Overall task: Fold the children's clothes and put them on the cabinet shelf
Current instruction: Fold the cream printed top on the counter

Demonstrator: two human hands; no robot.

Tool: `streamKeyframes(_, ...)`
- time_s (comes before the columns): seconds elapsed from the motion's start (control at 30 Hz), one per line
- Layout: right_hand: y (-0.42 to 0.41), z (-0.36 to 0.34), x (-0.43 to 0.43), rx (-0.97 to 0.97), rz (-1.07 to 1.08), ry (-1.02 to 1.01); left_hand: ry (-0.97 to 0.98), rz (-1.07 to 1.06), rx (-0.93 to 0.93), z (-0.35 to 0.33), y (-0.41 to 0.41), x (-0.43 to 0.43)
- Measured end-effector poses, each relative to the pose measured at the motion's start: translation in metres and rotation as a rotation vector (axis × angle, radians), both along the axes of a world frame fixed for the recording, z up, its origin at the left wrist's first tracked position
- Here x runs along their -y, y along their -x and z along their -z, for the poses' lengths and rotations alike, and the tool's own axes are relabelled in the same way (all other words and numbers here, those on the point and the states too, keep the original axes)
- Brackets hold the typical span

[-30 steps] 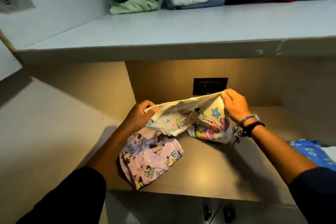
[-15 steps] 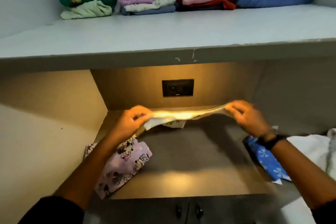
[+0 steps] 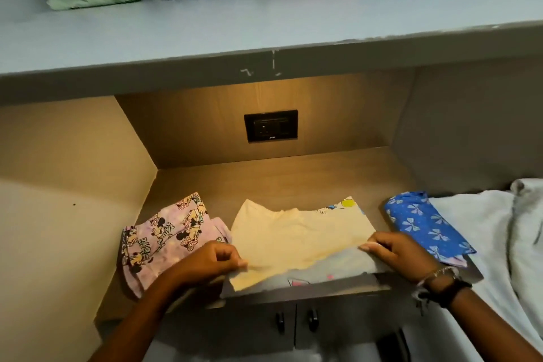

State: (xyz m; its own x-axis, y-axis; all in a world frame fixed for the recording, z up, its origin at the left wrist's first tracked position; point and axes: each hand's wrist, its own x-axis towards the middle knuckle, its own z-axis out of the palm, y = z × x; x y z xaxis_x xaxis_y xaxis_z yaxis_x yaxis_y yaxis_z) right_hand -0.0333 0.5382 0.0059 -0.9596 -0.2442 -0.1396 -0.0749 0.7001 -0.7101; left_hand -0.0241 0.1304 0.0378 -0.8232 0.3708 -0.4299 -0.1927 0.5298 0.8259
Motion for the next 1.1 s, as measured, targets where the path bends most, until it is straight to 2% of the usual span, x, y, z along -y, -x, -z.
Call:
streamKeyframes(0.07,0.022,-0.013,0.006,-0.021,0.043,-0.003,-0.069,-0.052,0.124,-0.007,0.022,-0.002)
streamKeyframes(0.17,0.063,-0.026,0.021,-0.027,0.087,-0.062,-0.137,-0.271,0.297,0.002,0.063,-0.009)
streamKeyframes(0.3,0.116,-0.018,0.029,-0.009,0.102,-0.375,-0.175,-0.547,0.382,0.026,0.099,-0.023)
streamKeyframes(0.37,0.127,-0.010,0.028,-0.137,0.176,-0.542,-0.163,-0.608,0.354,0.030,0.107,-0.030)
streamKeyframes(0.43,0.118,-0.006,0.034,-0.293,0.278,-0.483,-0.064,-0.703,0.199,0.035,0.105,-0.034)
streamKeyframes(0.5,0.096,-0.003,0.047,-0.428,0.264,-0.413,0.065,-0.753,-0.051,0.041,0.095,-0.039)
streamKeyframes(0.57,0.069,0.002,0.062,-0.427,0.190,-0.423,0.336,-0.606,-0.327,0.049,0.074,-0.045)
streamKeyframes(0.63,0.046,0.012,0.076,-0.253,0.140,-0.497,0.601,-0.230,-0.606,0.055,0.058,-0.047)
streamKeyframes(0.67,0.040,0.019,0.080,-0.126,0.132,-0.537,0.687,-0.005,-0.658,0.054,0.052,-0.047)
streamKeyframes(0.73,0.036,0.033,0.083,0.103,0.144,-0.596,0.805,0.290,-0.590,0.055,0.045,-0.042)
streamKeyframes(0.8,0.045,0.042,0.082,0.190,0.137,-0.644,0.847,0.349,-0.458,0.059,0.039,-0.039)
streamKeyframes(0.97,0.111,0.043,0.070,0.136,0.021,-0.765,0.896,0.450,-0.378,0.037,0.007,-0.077)
streamKeyframes(1.1,0.170,0.037,0.065,0.054,-0.237,-0.884,0.760,0.566,-0.496,0.030,-0.032,-0.118)
